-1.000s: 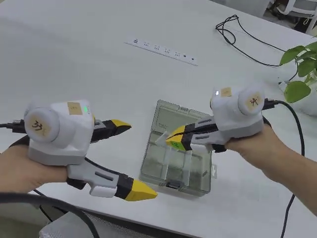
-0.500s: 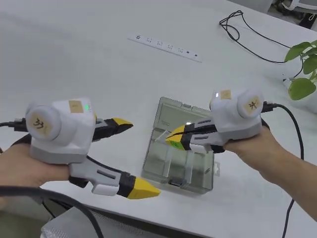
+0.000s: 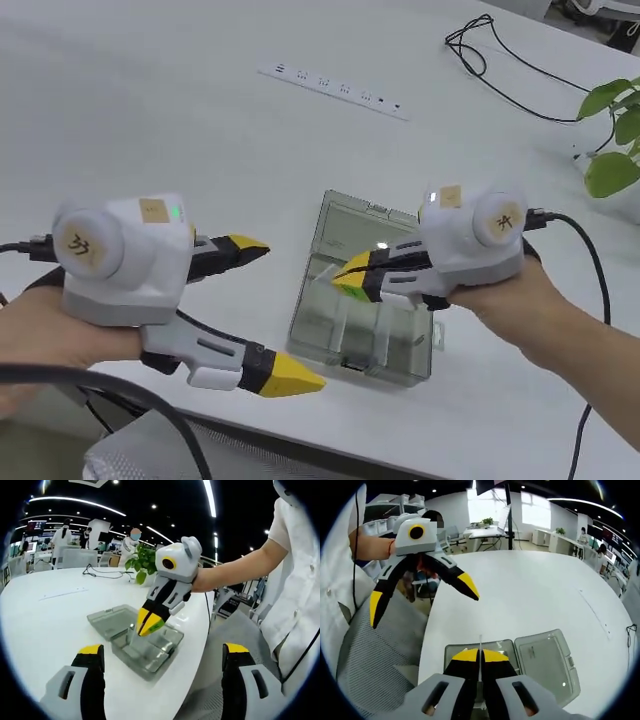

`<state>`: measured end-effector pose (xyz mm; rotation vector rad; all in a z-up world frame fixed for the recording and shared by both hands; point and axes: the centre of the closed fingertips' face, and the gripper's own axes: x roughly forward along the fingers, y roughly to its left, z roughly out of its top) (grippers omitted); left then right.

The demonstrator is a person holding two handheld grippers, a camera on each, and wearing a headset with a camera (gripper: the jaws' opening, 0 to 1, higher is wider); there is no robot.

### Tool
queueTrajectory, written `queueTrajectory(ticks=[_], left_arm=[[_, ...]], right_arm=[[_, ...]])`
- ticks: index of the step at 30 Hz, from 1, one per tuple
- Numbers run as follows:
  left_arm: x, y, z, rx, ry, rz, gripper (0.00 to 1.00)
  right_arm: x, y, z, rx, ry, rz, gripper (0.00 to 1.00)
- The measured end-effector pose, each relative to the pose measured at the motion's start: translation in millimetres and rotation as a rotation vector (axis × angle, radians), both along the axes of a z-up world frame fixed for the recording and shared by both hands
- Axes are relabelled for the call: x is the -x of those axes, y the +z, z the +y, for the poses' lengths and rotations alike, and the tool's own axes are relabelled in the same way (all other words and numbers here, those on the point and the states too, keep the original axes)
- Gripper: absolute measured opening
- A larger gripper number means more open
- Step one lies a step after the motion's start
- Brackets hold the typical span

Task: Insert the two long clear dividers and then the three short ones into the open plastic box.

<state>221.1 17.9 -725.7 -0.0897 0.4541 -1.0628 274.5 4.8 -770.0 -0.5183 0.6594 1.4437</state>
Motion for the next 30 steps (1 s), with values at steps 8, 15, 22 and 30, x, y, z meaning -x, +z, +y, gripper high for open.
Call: queueTrajectory(ticks=[8, 15, 22, 30], left_arm=[[1.4, -0.4, -0.4, 0.000, -0.003, 0.002, 1.00], [2.1, -0.7, -1.6, 0.002, -0.002, 0.006, 1.00], [0.9, -2.0, -0.8, 0.000, -0.002, 0.009, 1.00], [-0.6, -2.4, -0.2, -0.002, -0.005, 0.009, 1.00]], right_arm=[[2.4, -15.9, 5.5, 0.070, 0.053, -0.028, 0.02], [2.9, -26.2, 5.7, 0.099, 0.074, -0.027, 0.02], [3.3, -32.2, 7.1, 0.113, 0.078, -0.015, 0.02], [3.9, -43.0, 8.4, 0.152, 0.085, -0.005, 0.02]])
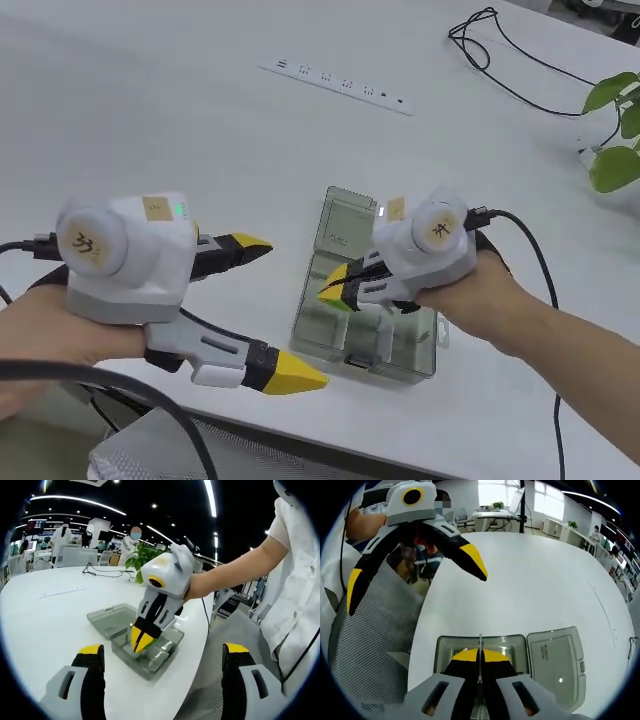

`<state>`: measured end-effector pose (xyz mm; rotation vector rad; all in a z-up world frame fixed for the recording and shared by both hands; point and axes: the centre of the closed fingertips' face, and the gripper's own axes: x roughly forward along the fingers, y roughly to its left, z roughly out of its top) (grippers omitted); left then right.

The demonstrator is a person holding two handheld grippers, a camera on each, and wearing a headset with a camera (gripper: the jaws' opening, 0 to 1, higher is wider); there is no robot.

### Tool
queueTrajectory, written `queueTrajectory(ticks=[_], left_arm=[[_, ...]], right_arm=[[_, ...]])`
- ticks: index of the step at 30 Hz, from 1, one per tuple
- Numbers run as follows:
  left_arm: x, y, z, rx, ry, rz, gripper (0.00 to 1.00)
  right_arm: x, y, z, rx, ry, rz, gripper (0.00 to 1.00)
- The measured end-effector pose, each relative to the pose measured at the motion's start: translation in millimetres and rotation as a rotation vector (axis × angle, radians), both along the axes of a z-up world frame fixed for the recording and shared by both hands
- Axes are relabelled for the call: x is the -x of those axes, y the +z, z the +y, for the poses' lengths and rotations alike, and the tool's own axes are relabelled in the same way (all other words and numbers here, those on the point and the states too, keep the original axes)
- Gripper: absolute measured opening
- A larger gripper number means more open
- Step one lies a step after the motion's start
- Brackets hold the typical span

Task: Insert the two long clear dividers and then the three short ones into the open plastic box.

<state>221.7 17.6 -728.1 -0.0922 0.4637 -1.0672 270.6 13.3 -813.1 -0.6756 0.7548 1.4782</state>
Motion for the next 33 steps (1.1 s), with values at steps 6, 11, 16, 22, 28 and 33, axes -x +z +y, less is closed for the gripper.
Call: queueTrajectory(ticks=[6, 11, 16, 22, 28, 33], left_arm=[[0.2, -0.1, -0.5, 0.000, -0.002, 0.001, 1.00], [0.6, 0.4, -0.6, 0.004, -0.004, 0.000, 1.00], [0.6, 0.4, -0.1, 0.003, -0.004, 0.000, 1.00], [0.0, 0.6, -0.5, 0.004, -0.007, 0.000, 0.99], [0.5, -0.4, -1.0, -0.003, -0.013, 0.003, 0.99], [-1.5, 0.7, 0.0, -0.007, -0.010, 0.000, 0.99]], right_arm=[[0.8, -5.5, 1.0, 0.036, 0.014, -0.005, 0.02], [1.7, -8.8, 0.9, 0.065, 0.024, -0.018, 0.02], [1.6, -11.2, 0.7, 0.098, 0.032, -0.030, 0.02], [2.1, -12.2, 1.1, 0.122, 0.041, -0.036, 0.02], [2.0, -11.4, -0.1, 0.138, 0.050, -0.044, 0.02], [2.0, -12.0, -0.5, 0.143, 0.058, -0.064, 0.03]])
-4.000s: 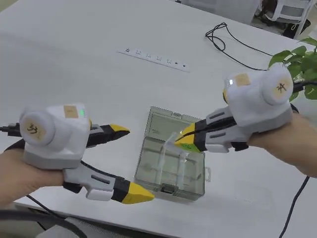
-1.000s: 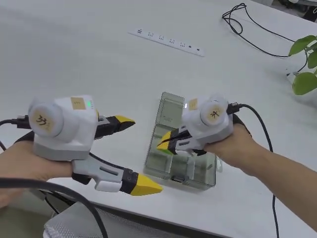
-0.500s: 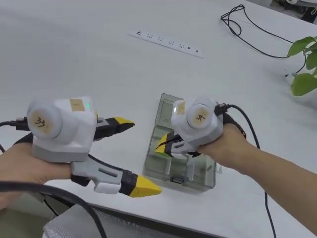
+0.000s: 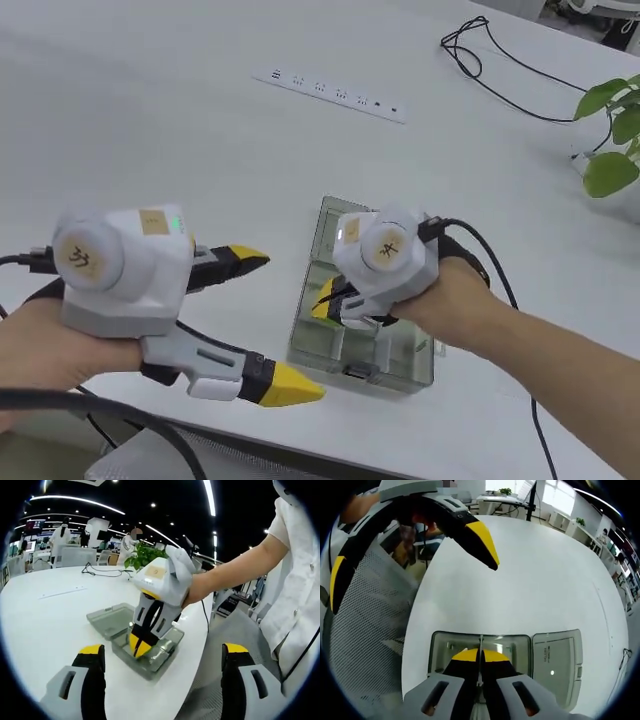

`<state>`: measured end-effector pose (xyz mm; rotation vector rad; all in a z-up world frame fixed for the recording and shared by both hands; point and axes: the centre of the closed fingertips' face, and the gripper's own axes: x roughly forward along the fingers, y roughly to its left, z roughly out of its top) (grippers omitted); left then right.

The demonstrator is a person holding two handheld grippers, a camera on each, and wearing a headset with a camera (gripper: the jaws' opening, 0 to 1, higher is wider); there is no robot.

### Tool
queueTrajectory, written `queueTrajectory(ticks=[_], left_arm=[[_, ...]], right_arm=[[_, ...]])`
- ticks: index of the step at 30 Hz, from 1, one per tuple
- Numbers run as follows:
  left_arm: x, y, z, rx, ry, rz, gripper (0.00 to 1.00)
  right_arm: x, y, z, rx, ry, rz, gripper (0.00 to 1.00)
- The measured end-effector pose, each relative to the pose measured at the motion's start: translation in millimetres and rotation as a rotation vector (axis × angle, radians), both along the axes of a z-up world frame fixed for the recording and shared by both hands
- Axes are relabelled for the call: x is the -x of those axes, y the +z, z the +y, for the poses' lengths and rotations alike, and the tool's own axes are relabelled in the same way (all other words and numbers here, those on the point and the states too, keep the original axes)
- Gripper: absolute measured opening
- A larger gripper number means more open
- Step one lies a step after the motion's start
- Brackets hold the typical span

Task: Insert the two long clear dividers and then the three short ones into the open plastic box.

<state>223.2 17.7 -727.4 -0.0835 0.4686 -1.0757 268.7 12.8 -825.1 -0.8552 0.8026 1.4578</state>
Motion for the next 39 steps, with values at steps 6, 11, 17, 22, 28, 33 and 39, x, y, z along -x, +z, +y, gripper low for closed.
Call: queueTrajectory(ticks=[6, 11, 17, 22, 28, 33, 39], left_arm=[[-0.3, 0.1, 1.0, -0.005, 0.002, 0.000, 0.99], [-0.3, -0.3, 1.6, -0.009, 0.002, 0.001, 0.99], [-0.7, 0.5, 1.3, -0.010, 0.001, -0.001, 0.99], [-1.2, 1.4, 1.8, -0.013, 0.002, -0.006, 1.00], [-1.0, 1.4, 4.0, -0.026, 0.000, -0.009, 1.00], [0.0, -0.7, 5.8, -0.042, -0.006, -0.012, 1.00], [1.1, -3.8, 7.8, -0.066, -0.016, -0.018, 1.00]], right_arm=[[0.9, 1.6, 0.1, -0.012, -0.015, 0.007, 0.08], [-1.1, 13.3, 1.4, -0.053, -0.046, 0.011, 0.12], [-5.6, 30.3, -0.7, -0.110, -0.094, 0.010, 0.18], [-8.4, 43.0, -4.3, -0.156, -0.134, 0.023, 0.23], [-13.1, 60.1, -14.1, -0.201, -0.179, 0.025, 0.28], [-15.7, 72.1, -26.8, -0.224, -0.209, 0.022, 0.32], [-16.0, 84.1, -44.4, -0.242, -0.244, 0.015, 0.38]])
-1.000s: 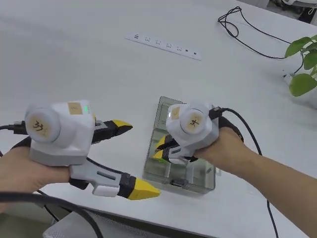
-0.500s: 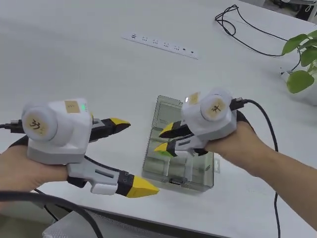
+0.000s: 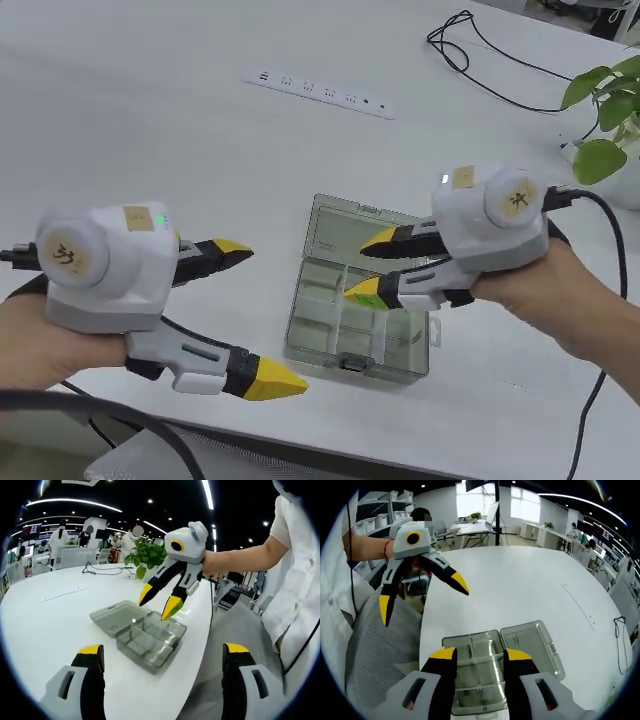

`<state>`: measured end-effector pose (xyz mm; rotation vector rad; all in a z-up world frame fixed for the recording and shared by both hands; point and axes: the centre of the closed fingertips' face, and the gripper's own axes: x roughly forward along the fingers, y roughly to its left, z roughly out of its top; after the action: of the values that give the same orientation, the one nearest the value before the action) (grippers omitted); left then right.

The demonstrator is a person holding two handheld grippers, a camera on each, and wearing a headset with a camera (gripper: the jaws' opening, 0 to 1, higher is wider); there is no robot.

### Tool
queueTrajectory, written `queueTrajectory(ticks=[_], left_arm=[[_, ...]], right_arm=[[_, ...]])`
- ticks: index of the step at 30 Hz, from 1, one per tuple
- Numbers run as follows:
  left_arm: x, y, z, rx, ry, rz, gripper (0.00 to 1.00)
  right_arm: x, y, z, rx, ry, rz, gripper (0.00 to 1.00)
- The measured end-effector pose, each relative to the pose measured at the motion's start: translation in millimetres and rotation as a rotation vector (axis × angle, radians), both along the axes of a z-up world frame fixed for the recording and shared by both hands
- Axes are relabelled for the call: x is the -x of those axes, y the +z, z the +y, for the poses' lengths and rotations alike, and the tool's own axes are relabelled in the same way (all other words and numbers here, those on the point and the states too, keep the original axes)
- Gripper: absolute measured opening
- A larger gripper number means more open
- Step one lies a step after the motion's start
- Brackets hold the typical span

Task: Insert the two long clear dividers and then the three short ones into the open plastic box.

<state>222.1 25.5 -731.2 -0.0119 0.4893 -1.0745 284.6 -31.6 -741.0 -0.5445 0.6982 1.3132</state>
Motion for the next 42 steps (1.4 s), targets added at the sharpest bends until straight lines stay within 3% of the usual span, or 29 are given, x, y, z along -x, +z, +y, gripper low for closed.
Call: queueTrajectory(ticks=[8, 15, 24, 27, 31, 34, 42], left_arm=[[2.6, -4.7, 3.9, -0.033, -0.012, 0.001, 1.00], [3.7, -5.5, 5.0, -0.039, -0.013, 0.002, 1.00], [4.9, -8.2, 5.7, -0.047, -0.013, 0.011, 1.00], [5.1, -8.3, 6.2, -0.045, -0.013, 0.015, 1.00], [5.9, -9.5, 6.8, -0.047, -0.012, 0.019, 1.00], [5.3, -9.5, 7.2, -0.045, -0.007, 0.019, 1.00], [3.1, -9.1, 7.9, -0.042, 0.000, 0.020, 1.00]], right_arm=[[-0.4, 6.8, -33.5, -0.003, -0.049, 0.002, 0.45], [-0.2, -1.9, -72.5, 0.042, -0.076, 0.008, 0.51], [5.0, -31.6, -129.4, 0.157, -0.095, 0.040, 0.53], [6.5, -39.0, -139.5, 0.173, -0.102, 0.056, 0.55], [9.4, -54.9, -157.9, 0.236, -0.083, 0.057, 0.56], [11.5, -60.5, -162.9, 0.251, -0.082, 0.066, 0.57], [18.5, -76.3, -178.8, 0.357, -0.009, 0.054, 0.61]])
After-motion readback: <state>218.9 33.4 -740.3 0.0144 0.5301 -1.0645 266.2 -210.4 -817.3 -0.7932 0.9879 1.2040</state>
